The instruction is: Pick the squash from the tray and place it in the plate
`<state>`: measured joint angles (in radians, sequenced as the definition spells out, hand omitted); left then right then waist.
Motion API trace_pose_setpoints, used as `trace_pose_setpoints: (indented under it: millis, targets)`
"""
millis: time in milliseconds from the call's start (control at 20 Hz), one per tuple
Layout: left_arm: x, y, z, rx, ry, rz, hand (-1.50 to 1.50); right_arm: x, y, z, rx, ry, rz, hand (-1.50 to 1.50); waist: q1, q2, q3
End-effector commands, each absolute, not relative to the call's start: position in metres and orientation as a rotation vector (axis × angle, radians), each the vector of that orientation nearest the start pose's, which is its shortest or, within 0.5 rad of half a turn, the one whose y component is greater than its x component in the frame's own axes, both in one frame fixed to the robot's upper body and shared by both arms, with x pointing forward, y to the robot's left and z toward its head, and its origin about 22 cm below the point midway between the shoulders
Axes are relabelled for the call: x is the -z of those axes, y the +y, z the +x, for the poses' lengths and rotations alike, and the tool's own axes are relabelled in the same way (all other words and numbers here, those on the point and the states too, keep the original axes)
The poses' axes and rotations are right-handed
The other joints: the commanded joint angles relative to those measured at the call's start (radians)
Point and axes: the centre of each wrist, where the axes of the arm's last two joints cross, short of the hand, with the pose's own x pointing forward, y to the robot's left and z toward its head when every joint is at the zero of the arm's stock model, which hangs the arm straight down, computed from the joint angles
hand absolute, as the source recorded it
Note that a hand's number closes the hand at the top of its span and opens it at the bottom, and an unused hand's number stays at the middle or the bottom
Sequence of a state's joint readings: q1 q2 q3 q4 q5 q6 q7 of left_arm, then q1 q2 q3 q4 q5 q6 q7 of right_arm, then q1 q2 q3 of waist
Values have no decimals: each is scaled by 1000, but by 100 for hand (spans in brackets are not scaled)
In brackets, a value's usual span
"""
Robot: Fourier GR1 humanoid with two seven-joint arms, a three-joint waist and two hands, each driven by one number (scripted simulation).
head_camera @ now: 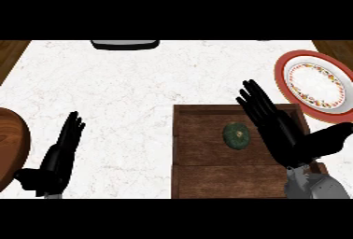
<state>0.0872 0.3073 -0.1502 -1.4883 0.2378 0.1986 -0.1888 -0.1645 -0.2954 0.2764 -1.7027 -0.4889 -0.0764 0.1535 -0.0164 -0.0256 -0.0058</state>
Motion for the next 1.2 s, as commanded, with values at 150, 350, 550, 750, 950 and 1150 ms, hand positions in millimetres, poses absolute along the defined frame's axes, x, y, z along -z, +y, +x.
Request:
trace_pose_setpoints:
  millis: [150, 350, 550, 750, 950, 1150]
  targets:
    - [51, 283, 194, -37, -1318, 178, 0, -126, -295, 268, 49, -1828, -252, 150, -58, 18, 3]
    - [58, 286, 187, -92, -1235, 145, 0, -120, -373, 256, -11, -1632, -914, 150, -131, 27, -13]
    - [50, 266, 197, -71, -1196, 65, 0, -103, -346, 240, 340, -1744, -1081, -150, -79, 17, 2]
    - [45, 260, 210, -31, -1180, 39, 0, -72, -303, 195, 368, -1788, -1141, -150, -31, 21, 4]
    - [32, 243, 230, -12, -1199, 27, 0, -85, -284, 157, 261, -1699, -1135, -150, -14, 23, 3]
    - [28, 269, 222, 4, -1198, 32, 0, -92, -300, 141, -35, -1439, -1092, -150, -3, 26, -1]
